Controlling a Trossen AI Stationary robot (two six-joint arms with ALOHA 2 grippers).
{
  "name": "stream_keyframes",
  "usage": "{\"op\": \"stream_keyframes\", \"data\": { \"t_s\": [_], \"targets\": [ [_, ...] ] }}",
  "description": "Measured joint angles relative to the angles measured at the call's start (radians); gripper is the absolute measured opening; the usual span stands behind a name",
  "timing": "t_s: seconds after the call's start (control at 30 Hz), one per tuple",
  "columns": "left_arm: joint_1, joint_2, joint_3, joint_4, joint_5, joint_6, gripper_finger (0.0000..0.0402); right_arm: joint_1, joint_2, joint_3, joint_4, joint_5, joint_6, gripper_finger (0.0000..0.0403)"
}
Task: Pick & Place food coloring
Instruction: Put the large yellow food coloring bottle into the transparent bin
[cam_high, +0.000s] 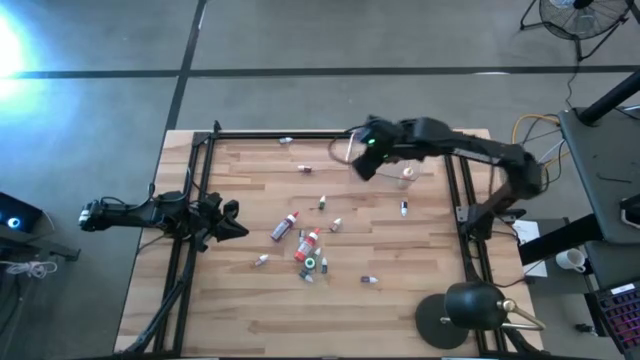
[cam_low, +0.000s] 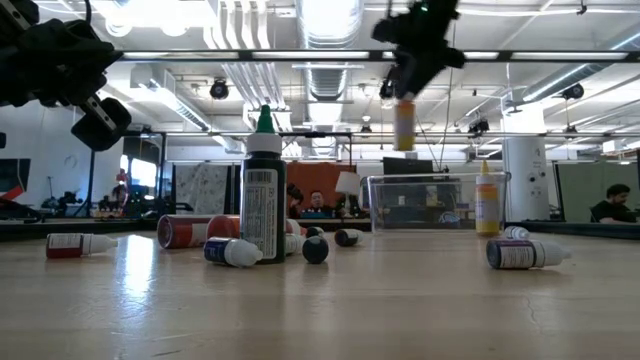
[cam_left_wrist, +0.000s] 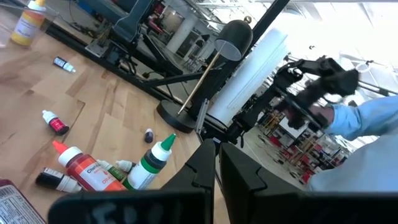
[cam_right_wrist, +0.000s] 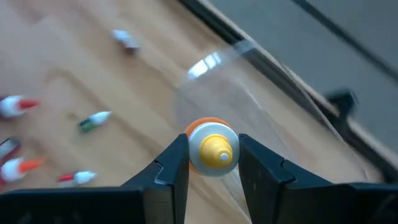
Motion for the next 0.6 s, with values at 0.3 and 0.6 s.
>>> {"op": "stream_keyframes", "data": {
  "t_s": [0.3,0.6],
  "targets": [
    [0.0,0.0,0.0,0.0,0.0,0.0,0.0,-0.152,-0.163,-0.29,0.103,0.104,0.183,0.0102],
    [0.0,0.0,0.0,0.0,0.0,0.0,0.0,-0.246,-0.121,-0.498,0.22,0.066,0.205,0.0102]
  ]
}}
